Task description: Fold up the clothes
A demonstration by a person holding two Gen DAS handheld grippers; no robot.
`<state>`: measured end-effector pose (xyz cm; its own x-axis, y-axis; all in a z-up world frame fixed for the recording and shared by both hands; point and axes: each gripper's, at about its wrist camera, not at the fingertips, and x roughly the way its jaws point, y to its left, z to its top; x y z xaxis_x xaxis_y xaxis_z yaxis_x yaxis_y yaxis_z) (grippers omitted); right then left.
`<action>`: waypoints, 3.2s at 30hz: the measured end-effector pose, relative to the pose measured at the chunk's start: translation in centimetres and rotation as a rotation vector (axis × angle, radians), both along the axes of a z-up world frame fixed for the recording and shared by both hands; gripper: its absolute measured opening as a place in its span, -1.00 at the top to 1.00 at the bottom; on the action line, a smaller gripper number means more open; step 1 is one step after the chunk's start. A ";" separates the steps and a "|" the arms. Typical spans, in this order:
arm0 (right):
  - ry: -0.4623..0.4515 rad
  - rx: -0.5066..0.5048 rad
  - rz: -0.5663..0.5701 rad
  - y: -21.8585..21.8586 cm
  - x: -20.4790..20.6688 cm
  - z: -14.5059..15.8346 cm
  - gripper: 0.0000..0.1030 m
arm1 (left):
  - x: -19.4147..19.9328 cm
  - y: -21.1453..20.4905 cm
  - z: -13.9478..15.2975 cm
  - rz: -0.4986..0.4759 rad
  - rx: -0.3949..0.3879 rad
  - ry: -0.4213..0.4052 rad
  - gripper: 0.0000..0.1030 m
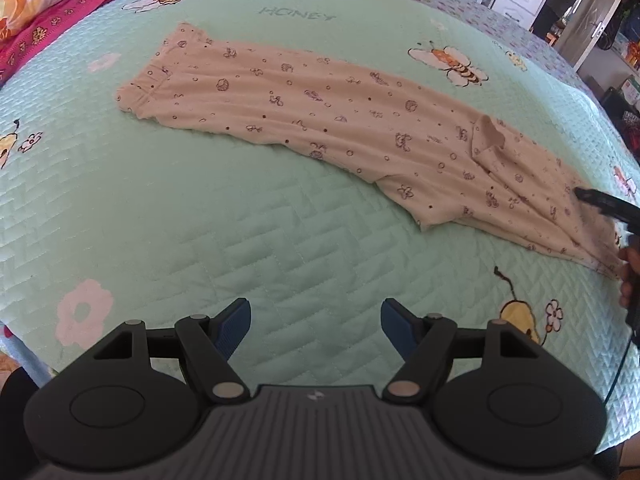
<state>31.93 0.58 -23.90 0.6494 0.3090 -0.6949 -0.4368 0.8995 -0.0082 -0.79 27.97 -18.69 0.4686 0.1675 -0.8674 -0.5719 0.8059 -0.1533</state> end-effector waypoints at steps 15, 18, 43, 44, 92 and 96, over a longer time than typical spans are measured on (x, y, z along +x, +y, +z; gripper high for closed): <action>0.032 0.300 -0.183 -6.5 5.4 2.2 -0.49 | 0.0 0.0 -0.1 -0.001 0.005 0.002 -0.45; 0.011 0.439 -0.203 -9.2 4.0 4.2 -0.49 | 0.2 0.1 -0.4 0.003 -0.005 0.004 -0.45; 0.058 0.176 -0.049 -6.6 -14.1 4.5 -0.56 | -1.5 -2.0 3.4 -0.030 -0.024 -0.104 -0.45; 0.031 0.162 -0.063 -6.1 -14.9 5.6 -0.56 | -1.7 -2.1 3.6 -0.030 -0.029 -0.112 -0.45; 0.044 0.006 -0.066 5.2 -20.8 12.3 -0.57 | -4.2 -0.7 4.5 0.026 -0.045 -0.173 -0.45; 0.078 0.056 -0.043 4.4 -20.3 9.2 -0.57 | -4.1 1.2 3.4 0.075 -0.010 -0.156 -0.45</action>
